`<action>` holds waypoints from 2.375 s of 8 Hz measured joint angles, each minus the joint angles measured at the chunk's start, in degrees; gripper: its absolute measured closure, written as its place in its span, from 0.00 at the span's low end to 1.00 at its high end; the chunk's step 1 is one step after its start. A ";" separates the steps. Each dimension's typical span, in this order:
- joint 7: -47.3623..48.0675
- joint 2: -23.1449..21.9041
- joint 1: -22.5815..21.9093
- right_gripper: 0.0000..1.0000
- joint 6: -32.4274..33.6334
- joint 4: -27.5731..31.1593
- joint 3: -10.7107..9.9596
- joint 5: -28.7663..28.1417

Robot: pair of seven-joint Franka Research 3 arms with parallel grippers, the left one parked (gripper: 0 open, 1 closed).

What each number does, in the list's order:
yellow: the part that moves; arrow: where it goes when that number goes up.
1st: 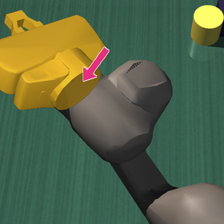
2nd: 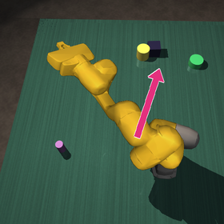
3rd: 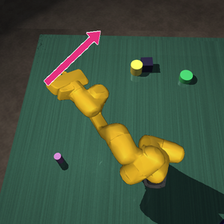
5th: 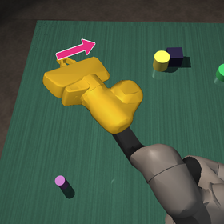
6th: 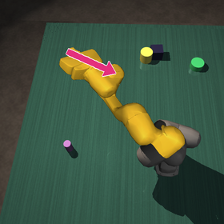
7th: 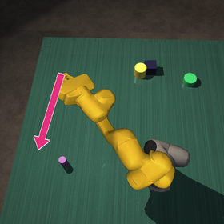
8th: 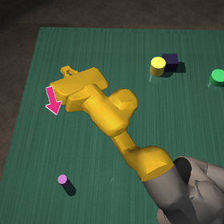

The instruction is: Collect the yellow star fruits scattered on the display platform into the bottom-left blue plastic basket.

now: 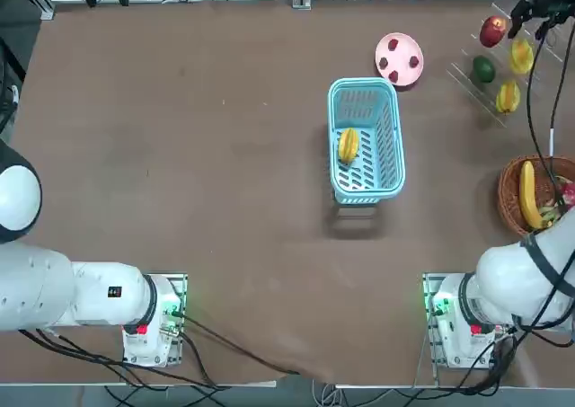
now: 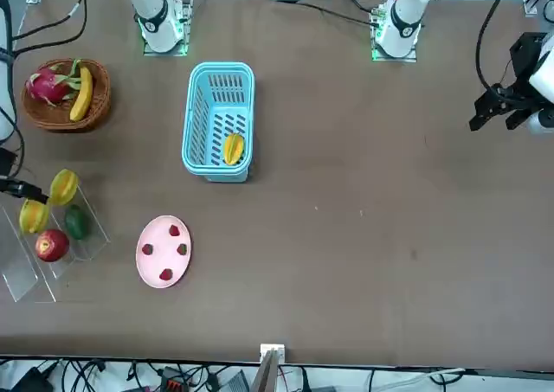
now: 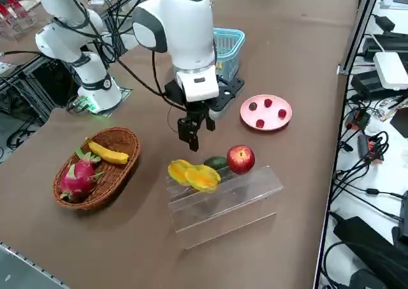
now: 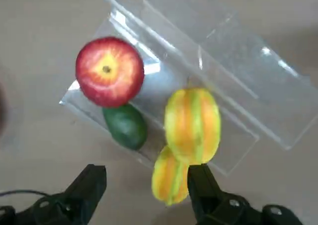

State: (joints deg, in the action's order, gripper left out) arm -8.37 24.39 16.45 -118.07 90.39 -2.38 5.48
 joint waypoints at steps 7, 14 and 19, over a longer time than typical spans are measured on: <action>-4.25 6.21 4.05 0.00 -8.72 -1.84 0.07 -3.20; -4.25 7.78 4.36 0.03 -10.51 -1.99 0.10 -3.69; -4.25 8.42 4.40 0.57 -10.51 -1.99 0.17 -3.77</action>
State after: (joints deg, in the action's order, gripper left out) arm -12.61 32.80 20.84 -128.58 88.41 -2.21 1.71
